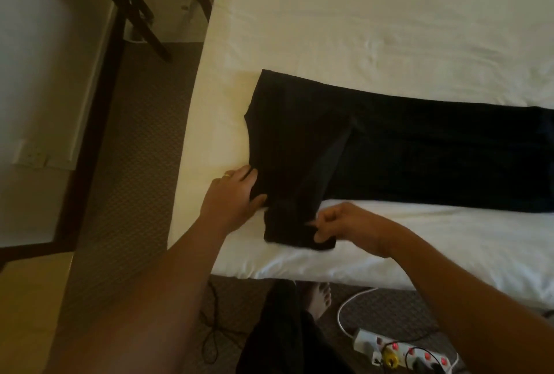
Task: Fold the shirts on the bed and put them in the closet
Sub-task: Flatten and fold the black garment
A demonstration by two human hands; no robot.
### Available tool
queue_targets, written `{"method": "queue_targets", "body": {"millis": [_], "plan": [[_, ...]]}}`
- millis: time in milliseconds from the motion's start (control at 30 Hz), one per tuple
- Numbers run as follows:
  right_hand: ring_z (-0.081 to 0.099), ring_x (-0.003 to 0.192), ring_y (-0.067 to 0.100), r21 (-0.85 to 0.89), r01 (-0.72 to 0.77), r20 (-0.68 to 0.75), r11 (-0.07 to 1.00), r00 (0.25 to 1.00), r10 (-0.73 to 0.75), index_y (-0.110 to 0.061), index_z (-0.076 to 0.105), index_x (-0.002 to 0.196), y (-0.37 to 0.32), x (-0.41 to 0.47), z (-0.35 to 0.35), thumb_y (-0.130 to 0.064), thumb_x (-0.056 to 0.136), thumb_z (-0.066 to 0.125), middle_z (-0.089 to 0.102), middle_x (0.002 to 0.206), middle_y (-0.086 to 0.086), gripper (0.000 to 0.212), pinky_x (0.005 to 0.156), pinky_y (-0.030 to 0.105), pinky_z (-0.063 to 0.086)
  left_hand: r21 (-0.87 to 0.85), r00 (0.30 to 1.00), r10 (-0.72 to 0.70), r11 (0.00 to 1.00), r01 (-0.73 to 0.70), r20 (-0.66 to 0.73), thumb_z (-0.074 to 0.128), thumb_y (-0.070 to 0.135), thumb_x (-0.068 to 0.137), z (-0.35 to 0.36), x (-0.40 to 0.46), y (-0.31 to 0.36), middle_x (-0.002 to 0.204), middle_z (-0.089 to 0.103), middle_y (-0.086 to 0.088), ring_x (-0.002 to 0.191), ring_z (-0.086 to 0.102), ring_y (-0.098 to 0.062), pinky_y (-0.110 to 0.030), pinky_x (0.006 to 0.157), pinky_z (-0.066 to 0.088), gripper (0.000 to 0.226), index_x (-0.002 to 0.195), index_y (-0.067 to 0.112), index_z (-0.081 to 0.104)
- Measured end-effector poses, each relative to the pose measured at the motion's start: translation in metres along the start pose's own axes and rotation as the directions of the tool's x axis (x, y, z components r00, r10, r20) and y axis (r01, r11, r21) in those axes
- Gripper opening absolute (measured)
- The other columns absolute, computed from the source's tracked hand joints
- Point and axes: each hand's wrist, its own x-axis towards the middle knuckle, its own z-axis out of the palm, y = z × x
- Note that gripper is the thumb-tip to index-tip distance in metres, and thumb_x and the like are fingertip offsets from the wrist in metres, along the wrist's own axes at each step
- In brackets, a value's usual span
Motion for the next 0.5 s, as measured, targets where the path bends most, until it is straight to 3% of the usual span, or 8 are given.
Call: {"method": "queue_targets", "body": {"millis": [67, 100, 133, 200, 300, 367, 433, 500], "plan": [[0.067, 0.109, 0.013, -0.120, -0.140, 0.128, 0.983, 0.980, 0.155, 0.000, 0.076, 0.104, 0.015, -0.005, 0.004, -0.034, 0.087, 0.067, 0.076, 0.105, -0.001, 0.038, 0.104, 0.034, 0.046, -0.047, 1.000, -0.019, 0.999, 0.020, 0.020, 0.049, 0.050, 0.102, -0.001, -0.003, 0.003, 0.166, 0.027, -0.002, 0.148, 0.031, -0.028, -0.046, 0.114, 0.036, 0.067, 0.159, 0.021, 0.031], [0.069, 0.106, 0.015, -0.146, -0.165, 0.120, 0.975, 0.976, 0.183, 0.000, 0.076, 0.104, 0.017, -0.006, 0.004, -0.037, 0.092, 0.063, 0.077, 0.103, 0.000, 0.041, 0.099, 0.030, 0.046, -0.066, 0.999, -0.029, 0.997, 0.032, 0.033, 0.048, 0.049, 0.103, -0.001, -0.004, 0.005, 0.167, 0.025, -0.001, 0.149, 0.028, -0.028, -0.046, 0.116, 0.035, 0.067, 0.160, 0.021, 0.028], [0.071, 0.098, 0.019, -0.141, -0.155, 0.039, 0.978, 0.986, 0.162, 0.002, 0.076, 0.101, 0.019, -0.005, 0.004, -0.036, 0.097, 0.059, 0.078, 0.098, 0.004, 0.042, 0.090, 0.026, 0.048, -0.073, 0.998, -0.039, 0.996, 0.042, 0.041, 0.048, 0.048, 0.103, 0.000, -0.006, 0.006, 0.168, 0.023, -0.001, 0.150, 0.026, -0.028, -0.046, 0.116, 0.034, 0.067, 0.161, 0.021, 0.027], [0.072, 0.082, 0.028, -0.081, -0.052, -0.271, 0.995, 0.962, 0.028, 0.003, 0.073, 0.092, 0.022, 0.004, 0.003, -0.032, 0.098, 0.061, 0.075, 0.084, 0.011, 0.037, 0.071, 0.023, 0.053, -0.042, 0.999, -0.034, 0.999, 0.034, -0.003, 0.049, 0.046, 0.103, 0.002, -0.011, 0.009, 0.166, 0.026, -0.003, 0.148, 0.028, -0.031, -0.048, 0.113, 0.036, 0.065, 0.159, 0.021, 0.030], [0.068, 0.076, 0.030, -0.032, 0.039, -0.650, 0.999, 0.758, -0.051, -0.003, 0.067, 0.091, 0.021, 0.022, 0.002, -0.036, 0.094, 0.067, 0.069, 0.083, 0.015, 0.033, 0.065, 0.033, 0.056, -0.075, 0.973, -0.076, 0.995, 0.061, -0.220, 0.057, 0.044, 0.099, 0.008, -0.022, 0.022, 0.147, 0.047, -0.010, 0.130, 0.043, -0.034, -0.049, 0.100, 0.041, 0.053, 0.146, 0.020, 0.050], [0.067, 0.075, 0.027, -0.081, 0.008, -0.719, 0.997, 0.692, -0.064, -0.011, 0.064, 0.091, 0.016, 0.036, 0.003, -0.049, 0.090, 0.068, 0.067, 0.082, 0.011, 0.038, 0.070, 0.038, 0.058, -0.358, 0.964, -0.171, 0.929, 0.089, -0.204, 0.056, 0.045, 0.098, 0.009, -0.025, 0.038, 0.128, 0.053, -0.012, 0.114, 0.051, -0.033, -0.047, 0.092, 0.046, 0.044, 0.131, 0.015, 0.061], [0.064, 0.073, 0.021, -0.155, -0.045, -0.764, 0.987, 0.639, -0.090, -0.019, 0.058, 0.093, 0.005, 0.045, 0.009, -0.063, 0.084, 0.066, 0.064, 0.083, 0.003, 0.045, 0.071, 0.039, 0.058, -0.576, 0.975, -0.208, 0.808, 0.128, -0.074, 0.057, 0.043, 0.100, 0.013, -0.025, 0.053, 0.116, 0.054, -0.010, 0.103, 0.056, -0.030, -0.044, 0.087, 0.049, 0.036, 0.116, 0.013, 0.066], [0.060, 0.075, 0.017, -0.264, -0.131, -0.816, 0.956, 0.558, -0.149, -0.022, 0.052, 0.097, -0.006, 0.053, 0.016, -0.070, 0.081, 0.064, 0.057, 0.088, -0.002, 0.052, 0.069, 0.037, 0.056, -0.497, 0.966, -0.220, 0.858, 0.126, -0.135, 0.061, 0.042, 0.098, 0.017, -0.028, 0.064, 0.111, 0.055, -0.005, 0.096, 0.055, -0.023, -0.039, 0.081, 0.048, 0.028, 0.107, 0.016, 0.068]]}}
